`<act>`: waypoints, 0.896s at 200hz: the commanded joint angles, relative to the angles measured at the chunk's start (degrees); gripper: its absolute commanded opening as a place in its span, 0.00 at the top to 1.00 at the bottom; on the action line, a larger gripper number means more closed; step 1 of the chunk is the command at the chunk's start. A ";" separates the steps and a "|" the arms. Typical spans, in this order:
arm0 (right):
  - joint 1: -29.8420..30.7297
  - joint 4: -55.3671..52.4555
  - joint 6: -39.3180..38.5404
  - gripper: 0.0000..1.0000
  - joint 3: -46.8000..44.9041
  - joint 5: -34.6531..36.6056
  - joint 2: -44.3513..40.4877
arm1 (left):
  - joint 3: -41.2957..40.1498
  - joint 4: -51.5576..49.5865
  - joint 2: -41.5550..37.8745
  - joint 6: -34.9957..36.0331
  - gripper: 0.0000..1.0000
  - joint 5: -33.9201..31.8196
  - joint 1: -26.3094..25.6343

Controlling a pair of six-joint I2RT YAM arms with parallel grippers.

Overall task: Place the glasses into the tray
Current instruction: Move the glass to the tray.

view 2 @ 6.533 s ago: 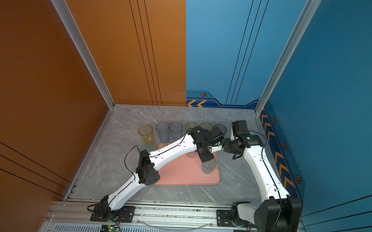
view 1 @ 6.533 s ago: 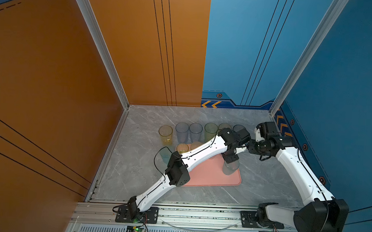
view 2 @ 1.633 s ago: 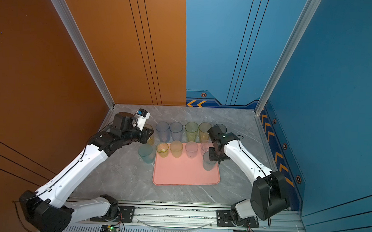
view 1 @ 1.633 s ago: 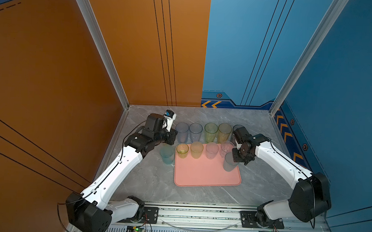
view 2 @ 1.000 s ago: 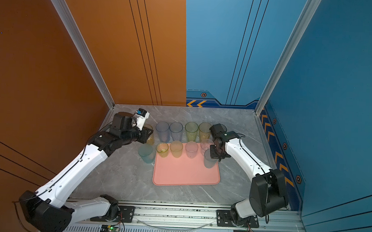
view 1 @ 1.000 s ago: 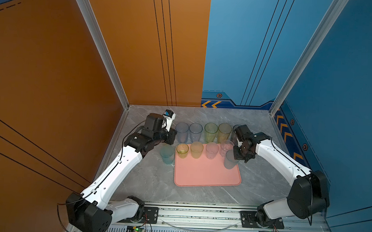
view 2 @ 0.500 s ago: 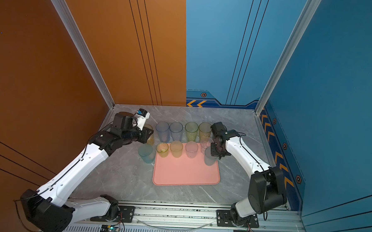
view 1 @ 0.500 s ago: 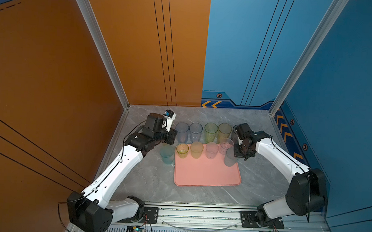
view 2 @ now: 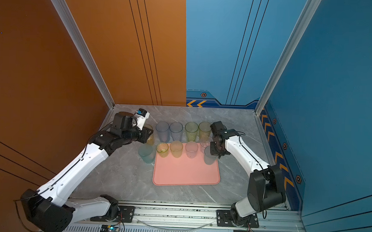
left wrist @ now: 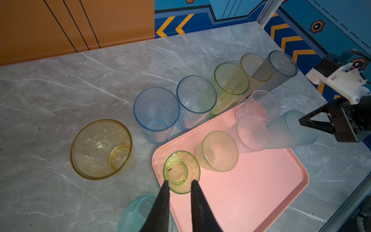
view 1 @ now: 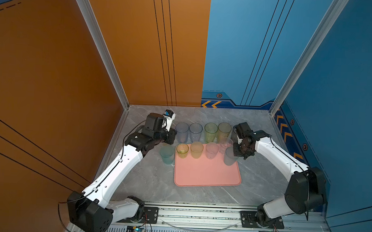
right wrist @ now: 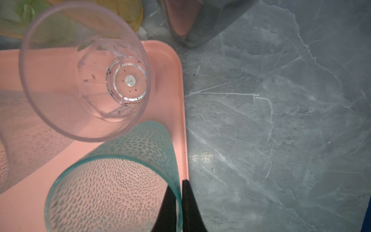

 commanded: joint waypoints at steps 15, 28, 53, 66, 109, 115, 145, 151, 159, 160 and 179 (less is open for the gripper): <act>-0.24 0.57 -0.52 0.88 0.52 -0.94 0.44 | -0.44 0.31 0.19 0.46 0.79 1.64 0.64; -0.17 0.58 -0.44 0.86 0.38 -0.89 0.29 | -0.44 0.32 0.23 0.46 0.79 1.71 0.64; -0.08 0.53 -0.39 0.83 0.24 -1.13 0.09 | -0.44 0.14 0.08 0.45 0.79 1.66 0.64; 0.02 0.58 -0.34 0.81 0.19 -1.11 -0.24 | -0.40 0.05 0.01 0.45 0.79 1.57 0.64; -0.08 0.50 -0.17 0.73 0.14 -0.84 -2.97 | 0.02 -1.48 0.00 0.36 0.79 -0.57 0.56; -0.17 0.49 -0.17 0.72 0.08 -0.70 -3.37 | 0.05 -1.70 -0.06 0.36 0.79 -0.83 0.47; -0.41 0.44 -0.13 0.68 -0.33 -0.35 -5.92 | 0.28 -3.36 -0.43 0.53 0.79 -2.30 0.30; -0.44 0.42 -0.17 0.67 -0.30 -0.36 -6.49 | 0.37 -3.83 -0.52 0.64 0.79 -2.69 0.25; -0.43 0.44 -0.16 0.66 -0.35 -0.39 -7.33 | 0.50 -4.59 -0.80 0.77 0.79 -3.50 0.20; -0.43 0.47 -0.17 0.66 -0.31 -0.37 -7.44 | 0.51 -4.69 -0.84 0.74 0.79 -3.56 0.20; -0.50 0.50 -0.17 0.66 -0.02 0.09 -9.85 | 0.78 -6.83 -1.29 1.14 0.79 -5.76 -0.19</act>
